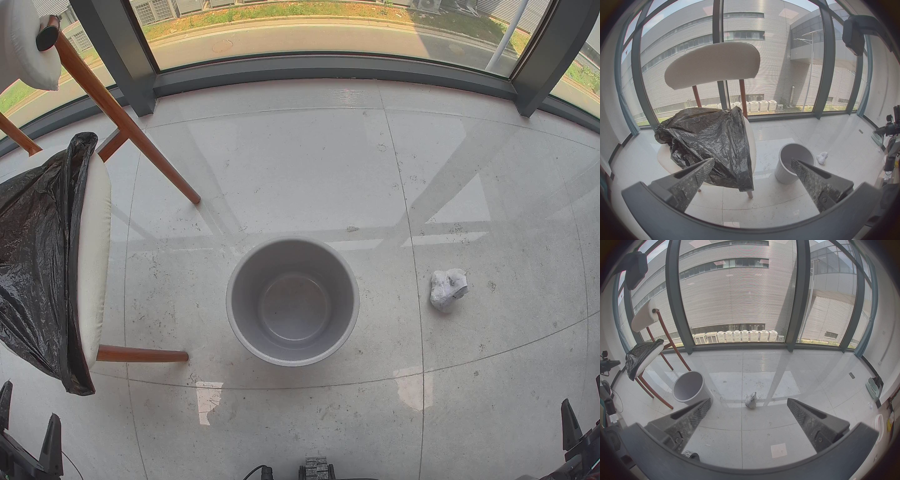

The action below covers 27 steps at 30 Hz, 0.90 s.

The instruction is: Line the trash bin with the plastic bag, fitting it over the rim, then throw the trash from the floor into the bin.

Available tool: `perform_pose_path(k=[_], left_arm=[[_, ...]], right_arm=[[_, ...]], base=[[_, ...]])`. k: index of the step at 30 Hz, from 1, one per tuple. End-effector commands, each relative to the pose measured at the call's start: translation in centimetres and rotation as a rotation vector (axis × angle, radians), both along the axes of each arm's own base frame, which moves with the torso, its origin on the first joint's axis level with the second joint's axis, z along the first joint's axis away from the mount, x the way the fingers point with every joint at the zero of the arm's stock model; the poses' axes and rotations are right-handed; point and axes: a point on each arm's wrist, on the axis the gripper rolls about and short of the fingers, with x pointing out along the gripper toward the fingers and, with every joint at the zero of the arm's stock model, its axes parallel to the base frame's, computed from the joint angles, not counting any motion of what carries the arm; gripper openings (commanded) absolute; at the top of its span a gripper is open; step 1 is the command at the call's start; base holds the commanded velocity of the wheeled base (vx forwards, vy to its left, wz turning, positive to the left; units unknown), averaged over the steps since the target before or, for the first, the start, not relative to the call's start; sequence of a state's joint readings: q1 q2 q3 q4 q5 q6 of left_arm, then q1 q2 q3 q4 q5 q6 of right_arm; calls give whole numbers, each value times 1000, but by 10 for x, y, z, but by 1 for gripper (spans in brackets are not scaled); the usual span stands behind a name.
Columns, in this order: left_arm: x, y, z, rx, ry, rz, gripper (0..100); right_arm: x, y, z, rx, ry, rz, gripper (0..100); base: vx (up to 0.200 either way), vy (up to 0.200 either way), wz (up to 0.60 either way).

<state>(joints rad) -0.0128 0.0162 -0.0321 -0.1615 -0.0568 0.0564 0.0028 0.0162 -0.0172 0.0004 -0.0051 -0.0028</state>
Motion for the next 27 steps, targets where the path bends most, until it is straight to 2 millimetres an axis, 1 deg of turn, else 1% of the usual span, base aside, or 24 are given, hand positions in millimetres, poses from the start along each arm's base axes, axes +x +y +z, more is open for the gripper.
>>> perform_pose_path(k=[1, 3, 6, 10, 14, 16, 17, 20, 23, 27], left_arm=[[-1, 1, 9, -22, 28, 14, 100], [0, 1, 17, -32, 64, 13, 100], [6, 1, 29, -43, 129, 15, 100], [19, 0, 46, -42, 189, 21, 100], [40, 1, 65, -69, 278, 52, 100], [44, 1, 68, -75, 292, 61, 100], [57, 1, 75, -84, 342, 80, 100], [74, 1, 82, -107, 389, 84, 100], [93, 1, 86, -119, 438, 90, 100], [118, 1, 86, -150, 481, 83, 100]], right_arm=[[0, 0, -5, 0, 1, 1, 100], [0, 0, -5, 0, 1, 1, 100], [0, 0, -5, 0, 1, 1, 100], [0, 0, -5, 0, 1, 1, 100], [0, 0, -5, 1, 1, 1, 100], [0, 0, -5, 1, 1, -1, 100], [0, 0, -5, 1, 1, -1, 100], [0, 0, -5, 1, 1, -1, 100], [0, 0, -5, 7, 1, -1, 100], [0, 0, -5, 10, 1, -1, 100]], base=[[0, 0, 0], [0, 0, 0], [0, 0, 0], [0, 0, 0], [0, 0, 0], [0, 0, 0], [0, 0, 0], [0, 0, 0], [0, 0, 0], [0, 0, 0]])
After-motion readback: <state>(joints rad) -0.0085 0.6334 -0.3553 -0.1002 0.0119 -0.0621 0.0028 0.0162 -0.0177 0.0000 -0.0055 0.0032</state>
